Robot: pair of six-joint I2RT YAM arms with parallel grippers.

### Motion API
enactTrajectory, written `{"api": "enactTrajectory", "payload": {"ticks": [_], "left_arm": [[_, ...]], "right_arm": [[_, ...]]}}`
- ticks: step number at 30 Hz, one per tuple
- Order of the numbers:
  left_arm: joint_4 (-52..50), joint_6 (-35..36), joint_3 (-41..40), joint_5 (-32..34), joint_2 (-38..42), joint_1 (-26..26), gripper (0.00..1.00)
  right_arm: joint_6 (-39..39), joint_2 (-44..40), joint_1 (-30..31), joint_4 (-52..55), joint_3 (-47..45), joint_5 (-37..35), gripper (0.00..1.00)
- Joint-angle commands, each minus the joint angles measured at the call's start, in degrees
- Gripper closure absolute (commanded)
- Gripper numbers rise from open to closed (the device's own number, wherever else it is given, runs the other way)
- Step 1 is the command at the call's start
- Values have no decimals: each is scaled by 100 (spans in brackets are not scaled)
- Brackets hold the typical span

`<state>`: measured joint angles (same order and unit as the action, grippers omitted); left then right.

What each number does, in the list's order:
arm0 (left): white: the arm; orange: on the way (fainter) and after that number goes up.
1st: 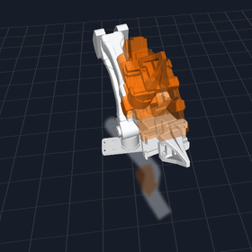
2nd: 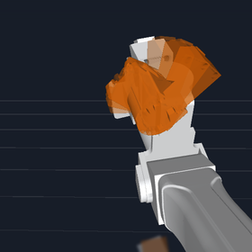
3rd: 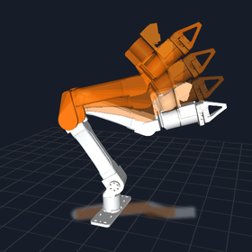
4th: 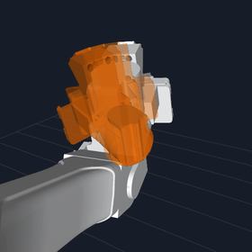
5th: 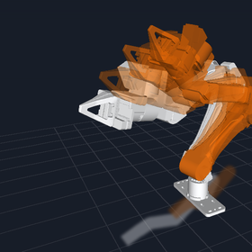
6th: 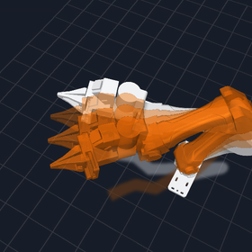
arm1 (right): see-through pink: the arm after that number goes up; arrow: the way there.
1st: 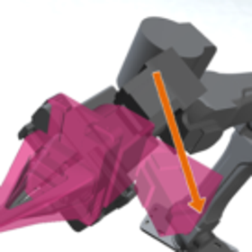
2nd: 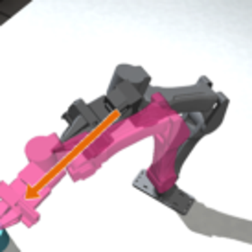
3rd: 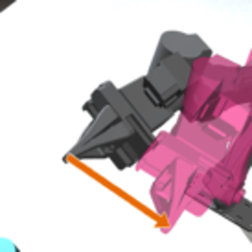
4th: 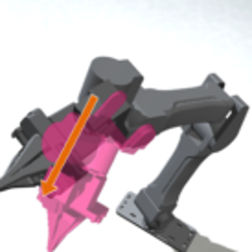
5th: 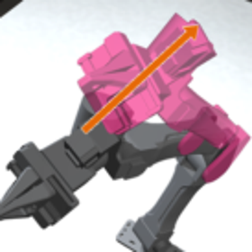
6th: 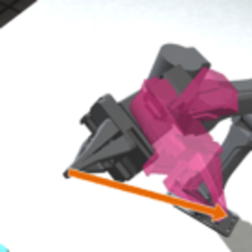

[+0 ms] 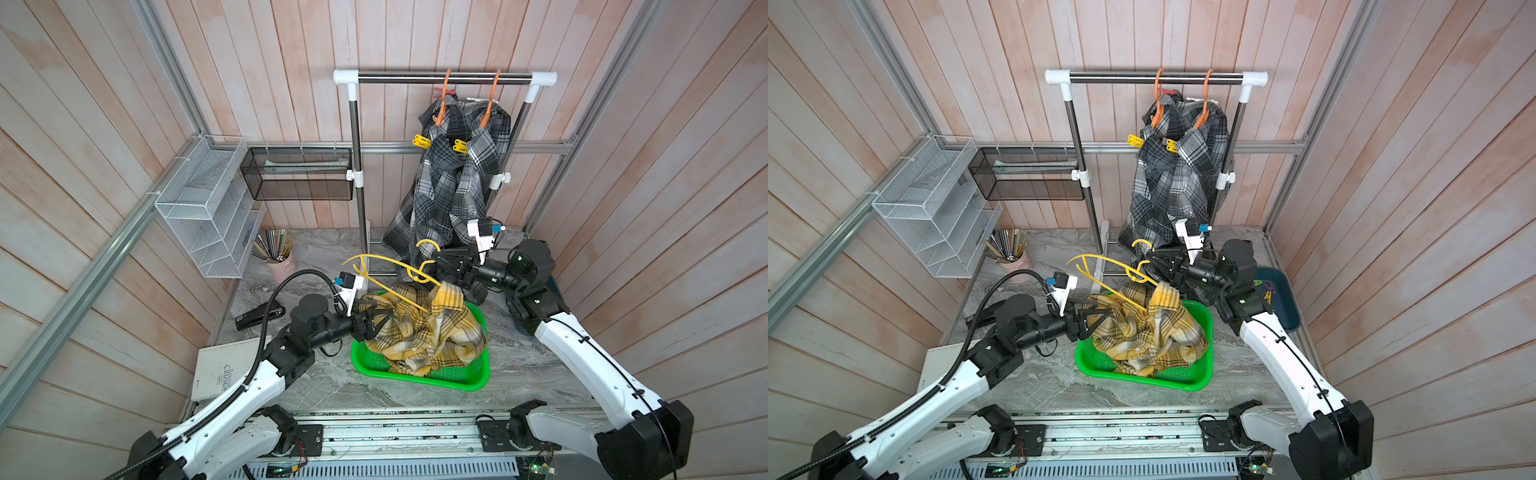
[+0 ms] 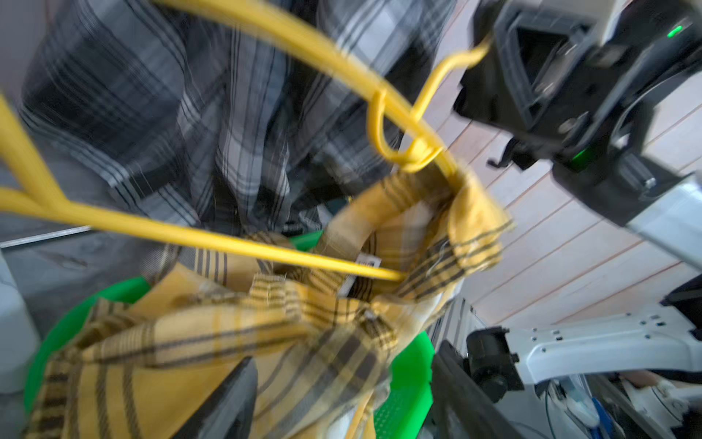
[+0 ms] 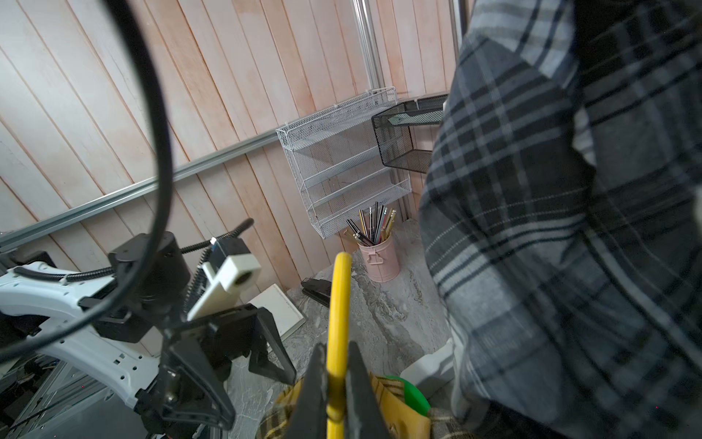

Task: Remove the clothespins securing long-sleeve shirts to the hanger
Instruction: Remove the long-sleeve shirt from the hanger, then place the hanger on the clothesline.

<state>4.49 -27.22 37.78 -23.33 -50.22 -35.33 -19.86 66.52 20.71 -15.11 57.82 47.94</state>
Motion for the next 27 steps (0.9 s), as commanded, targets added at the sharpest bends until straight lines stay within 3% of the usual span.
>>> {"api": "enactTrajectory", "payload": {"ticks": [1, 5, 15, 24, 27], "left_arm": [[430, -292, -17, 702, 360, 3, 24], [1053, -1081, 94, 1253, 236, 0, 22], [1909, -2544, 710, 1189, -1142, 139, 22], [1853, -2823, 940, 1261, -1588, 211, 23], [1974, -2896, 951, 1261, -1720, 219, 29]], "right_arm": [[165, -122, 78, 33, 53, -281, 100], [424, -76, 288, 284, 173, -571, 100], [720, -51, 824, 205, 221, -1263, 100], [773, -165, 1104, -385, 6, -1368, 100], [764, -186, 1185, -576, -84, -1216, 100]]}}
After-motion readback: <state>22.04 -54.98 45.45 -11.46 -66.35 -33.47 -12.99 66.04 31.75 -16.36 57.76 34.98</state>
